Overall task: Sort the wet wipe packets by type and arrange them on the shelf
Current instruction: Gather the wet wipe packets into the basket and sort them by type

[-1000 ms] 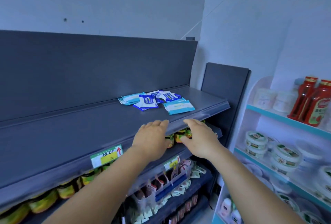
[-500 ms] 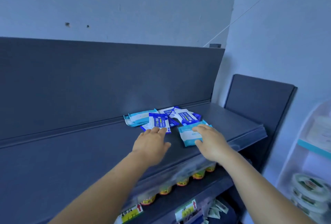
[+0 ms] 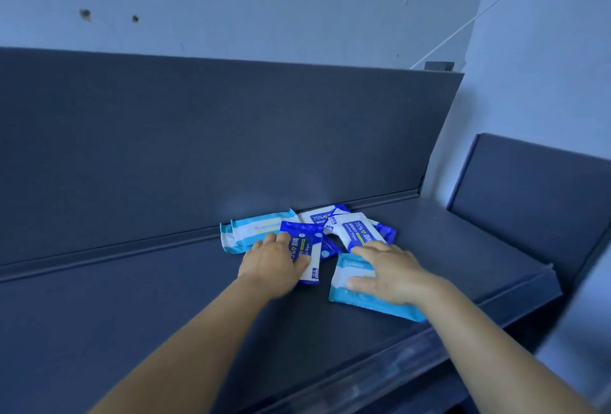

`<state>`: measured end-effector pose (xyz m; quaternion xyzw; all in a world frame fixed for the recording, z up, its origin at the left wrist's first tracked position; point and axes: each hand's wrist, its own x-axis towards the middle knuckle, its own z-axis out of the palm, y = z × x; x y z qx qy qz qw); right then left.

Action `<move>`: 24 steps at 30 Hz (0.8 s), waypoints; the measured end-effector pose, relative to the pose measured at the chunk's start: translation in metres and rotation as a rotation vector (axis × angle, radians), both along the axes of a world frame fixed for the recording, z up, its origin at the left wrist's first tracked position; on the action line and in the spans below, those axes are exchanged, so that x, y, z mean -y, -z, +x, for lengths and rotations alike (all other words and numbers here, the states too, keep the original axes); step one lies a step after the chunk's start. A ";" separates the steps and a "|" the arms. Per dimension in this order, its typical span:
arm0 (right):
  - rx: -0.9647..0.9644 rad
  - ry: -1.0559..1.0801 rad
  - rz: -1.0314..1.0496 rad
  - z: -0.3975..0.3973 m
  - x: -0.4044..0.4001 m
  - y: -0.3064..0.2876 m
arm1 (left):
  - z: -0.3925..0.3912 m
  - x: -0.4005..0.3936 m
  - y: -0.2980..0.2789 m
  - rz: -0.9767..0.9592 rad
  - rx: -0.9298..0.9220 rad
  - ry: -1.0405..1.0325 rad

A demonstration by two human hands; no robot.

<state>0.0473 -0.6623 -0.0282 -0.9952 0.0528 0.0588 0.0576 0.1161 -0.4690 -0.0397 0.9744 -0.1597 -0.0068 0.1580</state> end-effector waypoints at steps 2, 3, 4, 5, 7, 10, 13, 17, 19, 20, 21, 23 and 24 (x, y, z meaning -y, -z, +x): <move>-0.011 -0.002 0.008 0.001 0.002 -0.002 | 0.002 -0.004 0.000 -0.021 -0.008 0.037; -0.038 0.003 0.033 0.000 0.006 -0.005 | 0.002 -0.007 -0.002 -0.020 -0.018 0.054; -0.076 0.015 0.072 -0.002 0.011 -0.009 | 0.002 -0.009 -0.004 0.001 -0.031 0.060; -0.117 0.038 0.112 -0.003 0.014 -0.014 | 0.004 -0.012 -0.005 0.029 -0.051 0.060; -0.165 0.095 0.125 -0.008 0.017 -0.021 | 0.008 -0.016 -0.006 0.075 -0.099 0.080; -0.162 0.190 0.051 -0.010 0.010 -0.024 | 0.006 -0.015 -0.007 0.142 -0.132 0.121; -0.104 0.226 0.022 -0.010 0.004 -0.023 | 0.003 -0.008 -0.008 0.135 -0.134 0.114; 0.017 0.233 0.123 -0.016 -0.001 -0.022 | -0.002 -0.003 -0.014 0.035 -0.180 0.045; 0.100 0.233 0.105 -0.021 -0.003 -0.022 | -0.004 -0.005 -0.015 -0.093 -0.273 0.020; 0.144 0.238 0.103 -0.025 -0.004 -0.022 | -0.005 -0.007 -0.015 -0.160 -0.303 0.019; 0.186 0.248 0.105 -0.029 -0.005 -0.023 | -0.006 -0.008 -0.014 -0.224 -0.315 0.021; 0.266 0.270 0.101 -0.039 -0.008 -0.025 | -0.013 -0.010 -0.014 -0.328 -0.284 0.031; 0.318 0.285 0.099 -0.044 -0.011 -0.026 | -0.018 -0.012 -0.016 -0.369 -0.250 0.037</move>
